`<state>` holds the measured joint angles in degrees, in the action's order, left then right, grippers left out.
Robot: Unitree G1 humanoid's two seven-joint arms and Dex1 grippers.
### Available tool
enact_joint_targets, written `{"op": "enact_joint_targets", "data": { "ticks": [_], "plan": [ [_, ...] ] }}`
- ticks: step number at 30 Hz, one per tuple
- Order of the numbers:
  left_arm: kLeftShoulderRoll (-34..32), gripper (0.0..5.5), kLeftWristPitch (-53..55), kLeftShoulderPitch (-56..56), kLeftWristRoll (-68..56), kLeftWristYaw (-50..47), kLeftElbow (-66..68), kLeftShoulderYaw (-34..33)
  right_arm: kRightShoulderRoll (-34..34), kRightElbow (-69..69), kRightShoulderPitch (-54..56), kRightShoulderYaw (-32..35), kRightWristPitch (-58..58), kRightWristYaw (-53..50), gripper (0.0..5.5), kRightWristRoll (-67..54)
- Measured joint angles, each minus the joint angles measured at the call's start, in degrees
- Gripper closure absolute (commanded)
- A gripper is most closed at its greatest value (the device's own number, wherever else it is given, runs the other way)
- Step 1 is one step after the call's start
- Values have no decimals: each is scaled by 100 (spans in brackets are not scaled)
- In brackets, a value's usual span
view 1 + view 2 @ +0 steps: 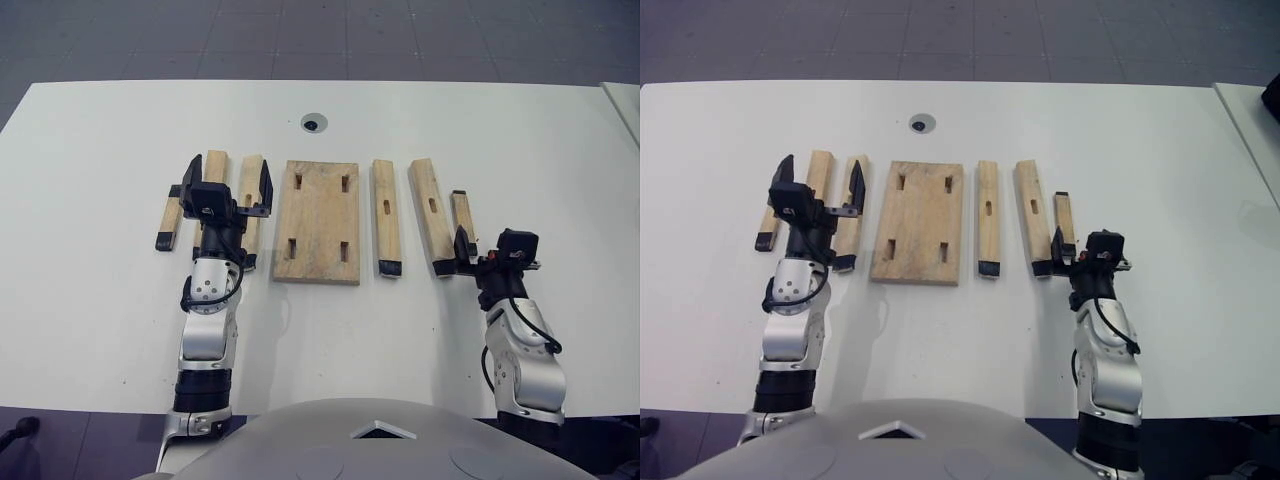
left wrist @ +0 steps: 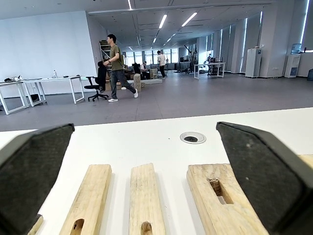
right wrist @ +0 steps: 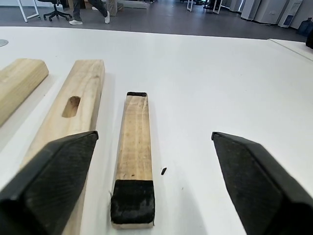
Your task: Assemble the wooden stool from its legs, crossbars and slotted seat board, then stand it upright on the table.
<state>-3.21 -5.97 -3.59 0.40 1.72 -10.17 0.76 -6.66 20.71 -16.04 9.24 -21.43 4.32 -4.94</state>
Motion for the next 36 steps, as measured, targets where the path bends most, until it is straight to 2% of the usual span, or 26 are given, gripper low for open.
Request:
{"op": "enact_joint_targets", "data": {
  "ticks": [14, 27, 31, 36],
  "plan": [
    [16, 10, -1, -20, 0, -10, 26, -1, -113, -169, 180, 29, -746, 271, 414, -350],
    [5, 10, -3, 35, -5, -15, 108, -55, -97, -335, 261, 177, -438, 130, 417, -351],
    [-10, 10, 24, 184, -55, 13, 114, -138, -167, -55, 585, 204, -219, 135, 417, -360],
    [-92, 10, 752, 494, -676, 391, 5, -291, -337, 423, 1057, -59, -194, 331, 417, -357]
  ]
}}
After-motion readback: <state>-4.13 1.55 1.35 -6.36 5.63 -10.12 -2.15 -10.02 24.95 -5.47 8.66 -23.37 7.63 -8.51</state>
